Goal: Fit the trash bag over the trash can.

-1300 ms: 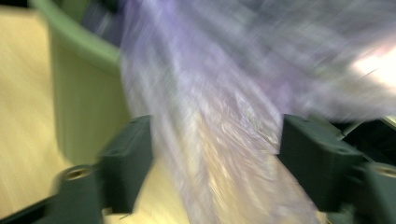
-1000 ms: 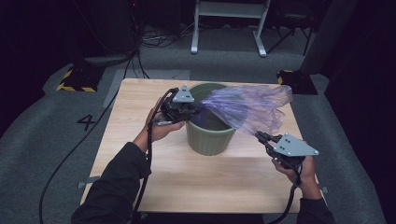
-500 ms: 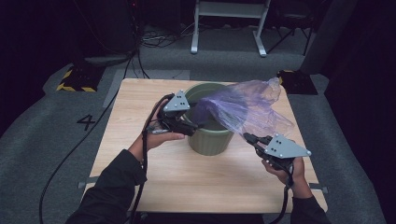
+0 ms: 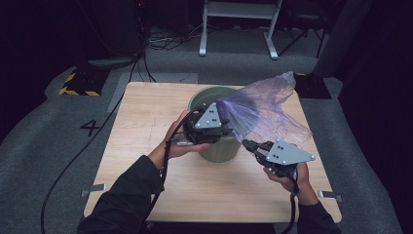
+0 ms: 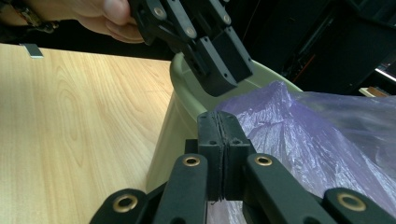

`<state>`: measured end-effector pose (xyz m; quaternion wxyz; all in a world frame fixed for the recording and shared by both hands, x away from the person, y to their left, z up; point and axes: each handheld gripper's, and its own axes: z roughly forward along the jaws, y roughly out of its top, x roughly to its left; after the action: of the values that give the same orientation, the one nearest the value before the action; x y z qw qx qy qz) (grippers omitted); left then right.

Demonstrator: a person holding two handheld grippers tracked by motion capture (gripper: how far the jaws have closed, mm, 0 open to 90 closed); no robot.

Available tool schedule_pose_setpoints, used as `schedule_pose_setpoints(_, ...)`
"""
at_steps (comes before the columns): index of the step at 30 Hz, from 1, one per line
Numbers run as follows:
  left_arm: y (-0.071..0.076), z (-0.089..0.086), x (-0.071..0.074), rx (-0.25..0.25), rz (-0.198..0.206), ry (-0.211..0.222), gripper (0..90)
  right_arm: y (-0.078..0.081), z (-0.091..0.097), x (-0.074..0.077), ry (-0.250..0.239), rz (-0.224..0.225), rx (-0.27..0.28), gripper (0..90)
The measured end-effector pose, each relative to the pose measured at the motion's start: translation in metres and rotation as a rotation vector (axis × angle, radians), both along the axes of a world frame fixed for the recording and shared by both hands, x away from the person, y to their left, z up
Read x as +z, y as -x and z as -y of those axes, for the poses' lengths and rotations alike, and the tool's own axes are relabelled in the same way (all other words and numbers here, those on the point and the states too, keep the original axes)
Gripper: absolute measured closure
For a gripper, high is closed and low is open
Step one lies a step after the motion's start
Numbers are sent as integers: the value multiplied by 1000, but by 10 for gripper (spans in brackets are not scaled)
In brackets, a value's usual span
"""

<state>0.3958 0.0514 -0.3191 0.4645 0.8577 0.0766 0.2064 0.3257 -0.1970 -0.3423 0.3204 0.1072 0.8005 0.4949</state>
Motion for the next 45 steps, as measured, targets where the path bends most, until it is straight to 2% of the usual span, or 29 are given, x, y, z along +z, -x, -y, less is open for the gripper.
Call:
schedule_pose_setpoints(3,1,-2,-1,-5,10,0,882,1,1,-1,-19,-11,13,893)
schedule_pose_setpoints(6,1,-5,-1,0,1,2,897,3,1,-1,-34,-18,25,894)
schedule_pose_setpoints(7,0,-6,0,-2,-3,9,842,4,1,-1,-36,-25,29,897)
schedule_pose_setpoints(8,1,-6,0,12,0,16,694,4,1,-1,-36,-27,36,897)
schedule_pose_setpoints(10,2,-5,0,19,-5,30,506,5,-2,-2,-31,-32,37,898)
schedule_pose_setpoints(12,5,-2,-1,5,0,22,316,5,-4,-2,-25,-31,41,899)
schedule_pose_setpoints(14,8,3,-2,-16,-1,-1,233,5,-5,-1,-25,-26,43,900)
schedule_pose_setpoints(15,10,7,-3,-13,13,-14,195,6,-6,1,-27,-28,43,900)
schedule_pose_setpoints(18,13,12,-3,4,40,-14,175,6,-7,7,-29,-17,49,900)
schedule_pose_setpoints(19,13,13,-2,4,47,-13,190,7,-7,9,-31,-13,52,900)
schedule_pose_setpoints(22,14,16,-2,30,79,-32,406,10,-6,14,-32,-6,58,900)
schedule_pose_setpoints(23,14,17,-2,31,88,-44,491,11,-6,15,-36,-7,57,900)
schedule_pose_setpoints(24,14,17,-2,36,98,-54,625,12,-5,16,-41,-4,60,900)
schedule_pose_setpoints(25,14,18,-2,34,99,-55,664,12,-5,16,-44,-7,62,900)
schedule_pose_setpoints(28,13,17,-2,37,104,-41,860,14,-4,16,-53,-6,63,889)
schedule_pose_setpoints(29,13,15,-2,34,108,-37,893,15,-3,16,-55,-8,62,884)
schedule_pose_setpoints(31,12,12,-2,38,109,-40,899,16,-2,16,-61,-8,63,864)
schedule_pose_setpoints(37,11,0,-3,50,104,-33,900,21,11,15,-93,-14,52,664)
schedule_pose_setpoints(41,11,-9,-7,61,95,-26,900,30,25,17,-125,4,-1,464)
schedule_pose_setpoints(43,11,-15,-8,62,90,-21,900,34,33,17,-133,13,-22,410)
schedule_pose_setpoints(45,11,-22,-10,64,79,-6,900,35,40,17,-125,20,-68,357)
